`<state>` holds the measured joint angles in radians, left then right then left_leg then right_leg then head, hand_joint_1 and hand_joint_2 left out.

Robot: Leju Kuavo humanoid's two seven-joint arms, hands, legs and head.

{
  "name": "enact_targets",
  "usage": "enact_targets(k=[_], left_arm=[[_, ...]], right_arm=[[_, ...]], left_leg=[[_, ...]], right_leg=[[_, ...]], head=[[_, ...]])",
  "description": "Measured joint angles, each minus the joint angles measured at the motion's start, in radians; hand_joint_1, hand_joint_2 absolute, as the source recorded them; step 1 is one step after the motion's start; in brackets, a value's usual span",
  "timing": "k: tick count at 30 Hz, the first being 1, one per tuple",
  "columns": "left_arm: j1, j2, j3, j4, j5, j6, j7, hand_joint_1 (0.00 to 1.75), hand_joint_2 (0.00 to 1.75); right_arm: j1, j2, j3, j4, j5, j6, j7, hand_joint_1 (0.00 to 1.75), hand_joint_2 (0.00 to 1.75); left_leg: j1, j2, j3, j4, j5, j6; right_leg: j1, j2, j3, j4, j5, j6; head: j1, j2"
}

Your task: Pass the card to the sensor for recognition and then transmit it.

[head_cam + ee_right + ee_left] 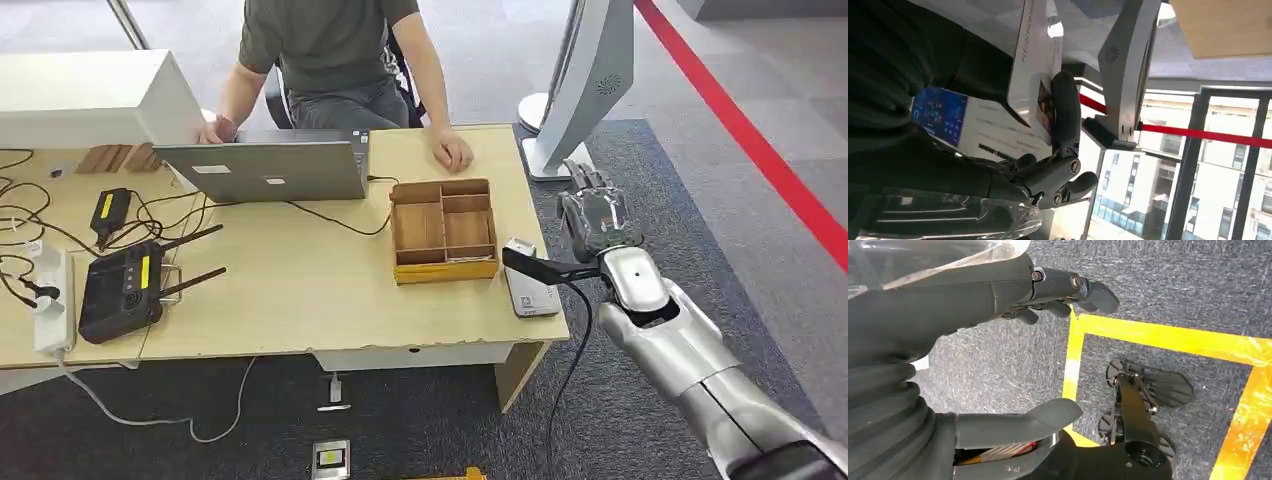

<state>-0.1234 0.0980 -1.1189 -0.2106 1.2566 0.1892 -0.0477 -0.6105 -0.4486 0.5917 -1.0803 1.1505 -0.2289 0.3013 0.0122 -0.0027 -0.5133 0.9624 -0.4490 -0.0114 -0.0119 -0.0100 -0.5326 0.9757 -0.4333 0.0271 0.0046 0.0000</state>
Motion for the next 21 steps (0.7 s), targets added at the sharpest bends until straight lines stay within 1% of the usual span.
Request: enact_targets(k=[7,14,21], left_arm=[[0.000,0.000,0.000,0.000,0.001,0.000,-0.005,0.00,1.75],[0.000,0.001,0.000,0.000,-0.006,0.000,0.002,0.00,1.75],[0.001,0.001,0.000,0.000,-0.009,-0.003,-0.005,0.00,1.75]], right_arm=[[-0.007,0.051,0.012,0.123,0.001,-0.035,-0.016,1.75,1.75],[-0.007,0.082,0.020,0.215,-0.006,-0.049,-0.027,1.75,1.75],[-0.006,0.106,0.031,0.285,-0.009,-0.055,-0.030,1.75,1.75]], left_leg=[[0.000,0.000,0.000,0.000,0.000,0.000],[0.000,0.000,0.000,0.000,0.000,0.000],[0.000,0.000,0.000,0.000,0.000,0.000]], right_leg=[[0.000,0.000,0.000,0.000,0.000,0.000],[0.000,0.000,0.000,0.000,0.000,0.000],[0.000,0.000,0.000,0.000,0.000,0.000]], head=[[0.000,0.000],[0.000,0.000],[0.000,0.000]])
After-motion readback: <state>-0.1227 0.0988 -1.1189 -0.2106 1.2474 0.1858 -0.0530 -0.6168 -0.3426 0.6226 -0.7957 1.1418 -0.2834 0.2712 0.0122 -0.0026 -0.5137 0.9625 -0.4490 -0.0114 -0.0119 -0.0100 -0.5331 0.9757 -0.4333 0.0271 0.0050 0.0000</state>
